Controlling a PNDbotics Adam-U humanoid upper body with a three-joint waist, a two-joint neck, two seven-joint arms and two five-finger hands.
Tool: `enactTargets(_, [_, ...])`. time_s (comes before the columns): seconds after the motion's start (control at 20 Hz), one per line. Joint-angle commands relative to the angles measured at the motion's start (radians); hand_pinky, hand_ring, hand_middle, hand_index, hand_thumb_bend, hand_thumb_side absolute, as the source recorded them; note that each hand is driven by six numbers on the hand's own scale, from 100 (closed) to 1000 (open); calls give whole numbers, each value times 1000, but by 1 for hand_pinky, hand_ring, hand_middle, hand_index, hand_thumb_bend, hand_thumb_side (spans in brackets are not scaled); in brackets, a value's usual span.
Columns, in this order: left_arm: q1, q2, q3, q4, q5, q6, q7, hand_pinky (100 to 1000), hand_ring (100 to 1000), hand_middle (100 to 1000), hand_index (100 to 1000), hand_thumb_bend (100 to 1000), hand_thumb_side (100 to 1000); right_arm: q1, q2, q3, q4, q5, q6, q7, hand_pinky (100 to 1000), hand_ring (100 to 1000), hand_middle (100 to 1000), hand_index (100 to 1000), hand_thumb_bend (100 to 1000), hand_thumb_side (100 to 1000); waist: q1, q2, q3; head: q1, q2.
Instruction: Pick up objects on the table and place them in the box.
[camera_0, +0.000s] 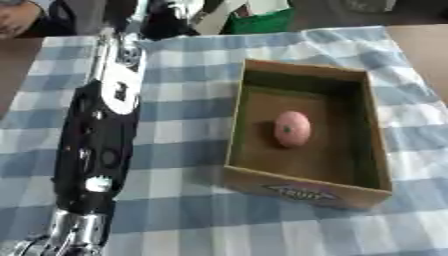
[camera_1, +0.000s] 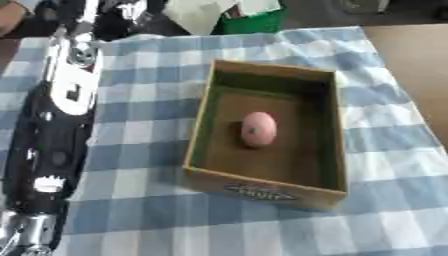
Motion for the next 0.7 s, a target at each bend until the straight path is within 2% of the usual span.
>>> enactTargets(0.05, [25, 42, 36, -137, 128, 125, 19, 446, 588, 645, 786, 561, 890, 2, -34, -19, -15, 19, 0, -16, 859, 861, 577, 869, 100, 1000, -3, -25, 13, -30, 6])
enactTargets(0.25, [107, 74, 70, -294, 315, 270, 62, 455, 582, 639, 791, 473, 832, 26, -44, -37, -15, 39, -12, -36, 857, 860, 578, 868, 100, 1000, -4, -32, 44, -73, 19])
enactTargets(0.3, [128, 81, 77, -329, 362, 298, 74, 457, 581, 638, 792, 301, 1000, 31, -46, -41, -15, 44, -16, -41, 857, 860, 578, 868, 100, 1000, -4, -33, 50, -80, 22])
enactTargets(0.35, [153, 90, 88, -365, 414, 326, 93, 459, 580, 638, 794, 436, 803, 38, -49, -46, -15, 49, -20, -47, 858, 861, 578, 868, 100, 1000, -4, -34, 59, -89, 24])
enactTargets(0.45, [206, 111, 104, -422, 518, 358, 140, 464, 583, 644, 802, 409, 794, 50, -54, -54, -15, 61, -27, -56, 857, 860, 578, 868, 100, 1000, -2, -36, 73, -103, 27])
enactTargets(0.55, [265, 133, 119, -440, 628, 331, 197, 468, 585, 651, 812, 391, 808, 62, -59, -63, -15, 73, -33, -66, 858, 861, 577, 869, 100, 1000, 0, -37, 87, -117, 28])
enactTargets(0.7, [365, 153, 143, -444, 776, 222, 257, 469, 589, 662, 828, 368, 825, 79, -64, -74, -15, 93, -42, -77, 859, 862, 576, 870, 100, 1000, 4, -36, 103, -131, 28])
